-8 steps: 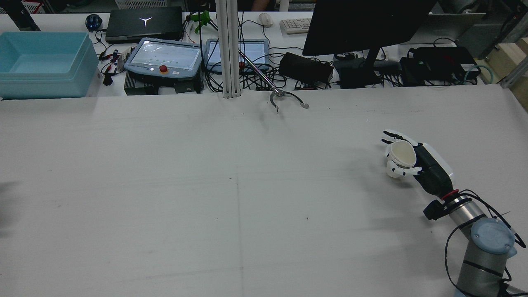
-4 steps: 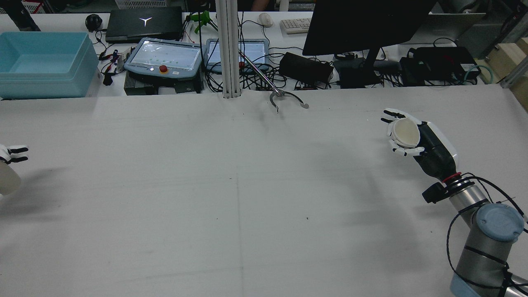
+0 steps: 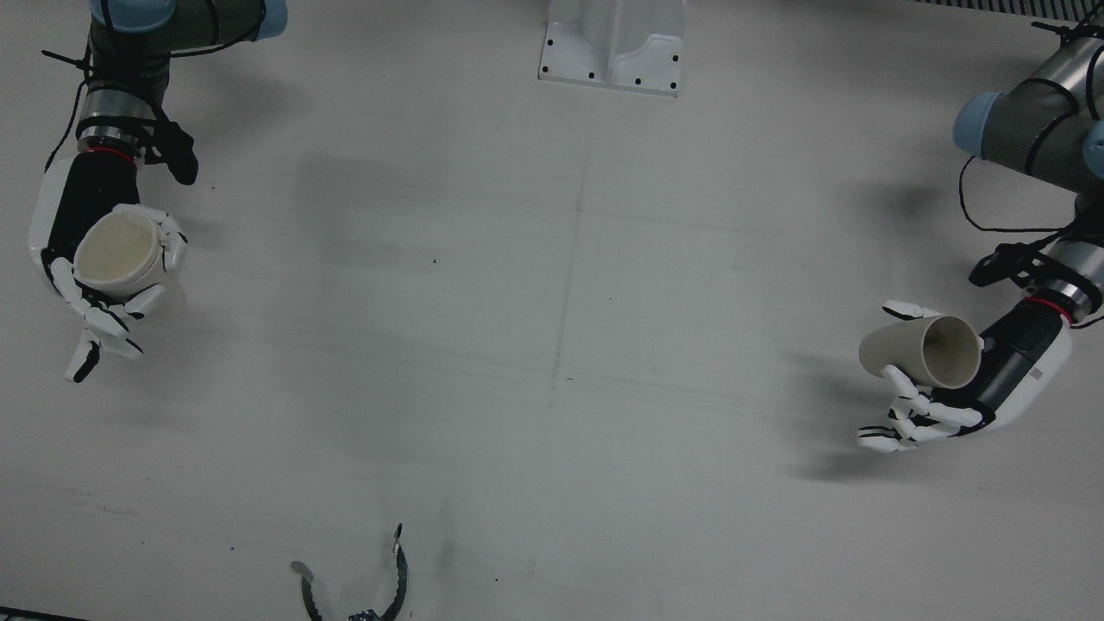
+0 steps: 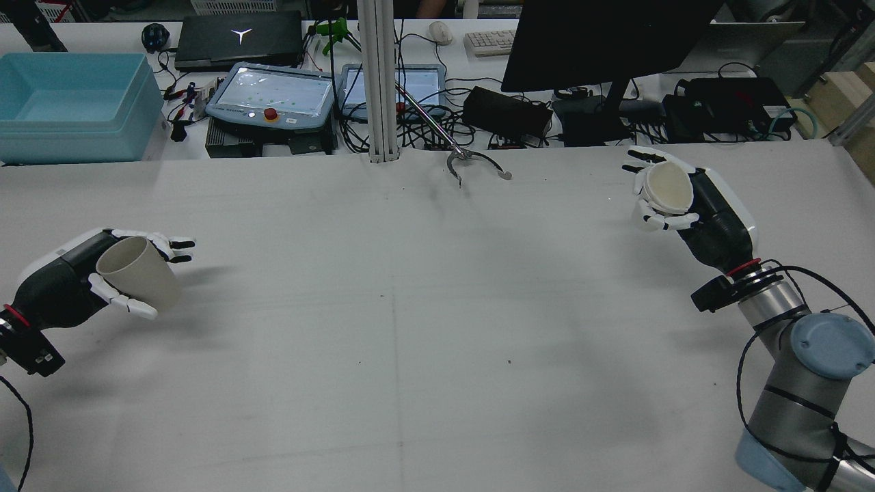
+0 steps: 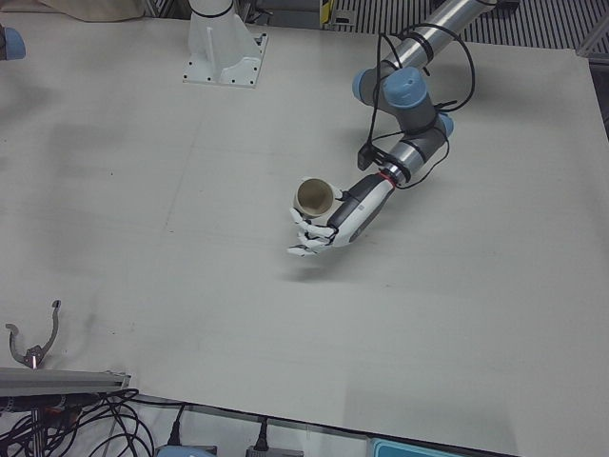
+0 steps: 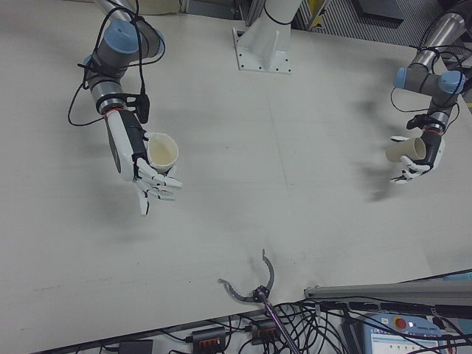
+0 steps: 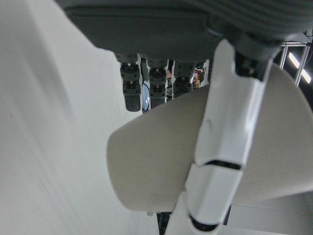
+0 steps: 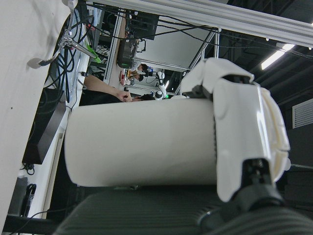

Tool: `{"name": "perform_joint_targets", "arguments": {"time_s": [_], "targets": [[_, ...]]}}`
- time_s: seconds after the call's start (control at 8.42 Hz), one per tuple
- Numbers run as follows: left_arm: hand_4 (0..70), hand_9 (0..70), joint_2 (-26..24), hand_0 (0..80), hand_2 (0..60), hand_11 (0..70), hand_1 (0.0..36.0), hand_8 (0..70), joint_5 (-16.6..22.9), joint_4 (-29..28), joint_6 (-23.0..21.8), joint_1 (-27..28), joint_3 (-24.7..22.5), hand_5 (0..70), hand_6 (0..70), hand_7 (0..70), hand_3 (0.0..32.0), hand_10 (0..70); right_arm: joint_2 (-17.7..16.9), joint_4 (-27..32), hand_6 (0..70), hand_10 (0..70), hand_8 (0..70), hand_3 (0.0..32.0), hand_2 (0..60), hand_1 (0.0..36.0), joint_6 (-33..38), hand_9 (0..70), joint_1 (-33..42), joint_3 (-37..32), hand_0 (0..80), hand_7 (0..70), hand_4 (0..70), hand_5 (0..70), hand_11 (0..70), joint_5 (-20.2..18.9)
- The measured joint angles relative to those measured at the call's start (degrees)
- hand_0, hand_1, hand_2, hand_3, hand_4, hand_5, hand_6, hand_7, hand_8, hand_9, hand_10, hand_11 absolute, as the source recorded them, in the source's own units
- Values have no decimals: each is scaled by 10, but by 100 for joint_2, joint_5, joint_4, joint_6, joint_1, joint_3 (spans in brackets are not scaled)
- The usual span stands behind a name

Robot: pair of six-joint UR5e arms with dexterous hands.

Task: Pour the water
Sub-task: 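Lift both cups off the table and bring them toward each other, then tilt the right hand's cup over the cup held by the left hand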

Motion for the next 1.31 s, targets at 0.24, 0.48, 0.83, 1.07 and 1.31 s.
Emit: {"name": "perform_joint_targets", "arguments": {"time_s": [0.24, 0.48, 0.83, 1.07, 1.31], "targets": [[700, 250, -892, 800, 233, 250, 360, 165, -4, 699, 310, 490, -65, 700, 377, 700, 0, 152, 233, -160, 580, 0, 205, 0, 444, 350, -20, 248, 40, 95, 698, 700, 227, 169, 0, -34], [700, 251, -1666, 800, 229, 252, 360, 165, -9, 1318, 789, 840, -114, 700, 374, 700, 0, 153, 422, -300, 587, 0, 204, 0, 444, 354, -63, 247, 44, 166, 716, 700, 230, 170, 0, -40], [700, 246, -2688, 800, 203, 250, 360, 162, -15, 2065, 1847, 1301, -66, 700, 368, 700, 0, 152, 677, -419, 573, 0, 178, 0, 443, 360, -437, 207, 50, 284, 800, 700, 173, 177, 0, -236], [700, 245, -3004, 800, 202, 251, 360, 161, -15, 2231, 2239, 1487, 84, 700, 363, 700, 0, 152, 939, -907, 552, 0, 173, 0, 442, 360, -1457, 198, -12, 931, 753, 664, 162, 173, 0, -514], [700, 244, -3111, 800, 202, 251, 360, 162, -16, 2253, 2506, 1591, 197, 700, 362, 700, 0, 152, 1139, -1207, 540, 0, 144, 10, 434, 360, -2608, 156, -328, 1645, 800, 645, 108, 179, 0, -618]]}}
